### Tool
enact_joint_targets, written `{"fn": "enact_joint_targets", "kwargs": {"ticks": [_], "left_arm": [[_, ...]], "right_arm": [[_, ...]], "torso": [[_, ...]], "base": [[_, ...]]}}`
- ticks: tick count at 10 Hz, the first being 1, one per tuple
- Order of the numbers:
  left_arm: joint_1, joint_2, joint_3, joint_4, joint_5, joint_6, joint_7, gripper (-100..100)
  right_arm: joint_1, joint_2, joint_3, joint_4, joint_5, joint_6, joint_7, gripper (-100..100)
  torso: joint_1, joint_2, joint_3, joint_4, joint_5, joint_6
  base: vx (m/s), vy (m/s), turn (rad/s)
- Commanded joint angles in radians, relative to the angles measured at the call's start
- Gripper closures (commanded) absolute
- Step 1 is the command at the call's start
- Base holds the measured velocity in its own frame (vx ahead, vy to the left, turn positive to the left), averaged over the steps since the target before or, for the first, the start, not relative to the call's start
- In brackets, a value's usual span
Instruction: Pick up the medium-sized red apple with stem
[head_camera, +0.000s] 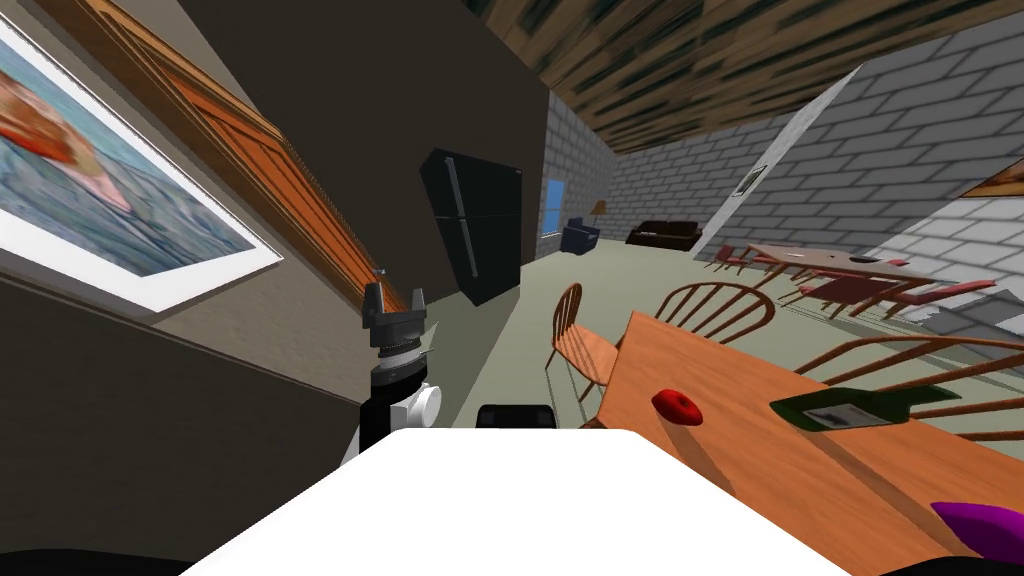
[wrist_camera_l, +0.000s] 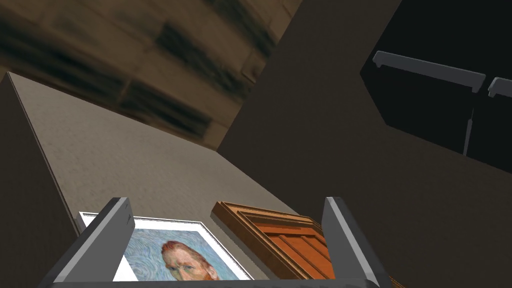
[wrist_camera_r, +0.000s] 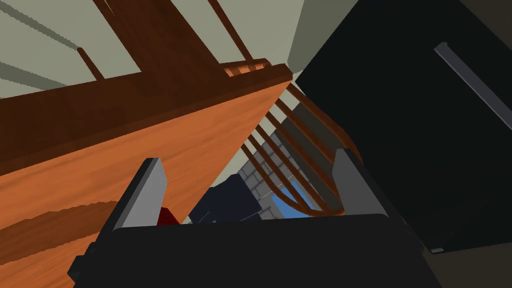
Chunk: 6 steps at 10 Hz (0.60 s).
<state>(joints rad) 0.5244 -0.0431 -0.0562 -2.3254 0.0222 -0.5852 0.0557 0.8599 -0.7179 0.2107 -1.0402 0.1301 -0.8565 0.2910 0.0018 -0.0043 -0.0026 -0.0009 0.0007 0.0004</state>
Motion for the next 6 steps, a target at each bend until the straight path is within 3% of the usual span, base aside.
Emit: {"fn": "enact_joint_targets", "kwargs": {"ticks": [1, 3, 6], "left_arm": [[0.000, 0.000, 0.000, 0.000, 0.000, 0.000, 0.000, 0], [0.000, 0.000, 0.000, 0.000, 0.000, 0.000, 0.000, 0], [0.000, 0.000, 0.000, 0.000, 0.000, 0.000, 0.000, 0]], "right_arm": [[0.021, -0.028, 0.007, 0.050, -0.006, -0.001, 0.006, -100], [0.027, -0.047, 0.016, 0.110, -0.010, -0.014, 0.013, -100], [0.040, -0.101, 0.035, 0.272, -0.027, -0.049, 0.029, -100]], "torso": [[0.000, 0.000, 0.000, 0.000, 0.000, 0.000], [0.000, -0.003, -0.001, 0.000, 0.000, -0.001], [0.000, -0.002, -0.001, 0.000, 0.000, -0.001]], "base": [[0.089, 0.036, 0.195], [0.111, 0.015, 0.184], [0.108, 0.008, 0.242]]}}
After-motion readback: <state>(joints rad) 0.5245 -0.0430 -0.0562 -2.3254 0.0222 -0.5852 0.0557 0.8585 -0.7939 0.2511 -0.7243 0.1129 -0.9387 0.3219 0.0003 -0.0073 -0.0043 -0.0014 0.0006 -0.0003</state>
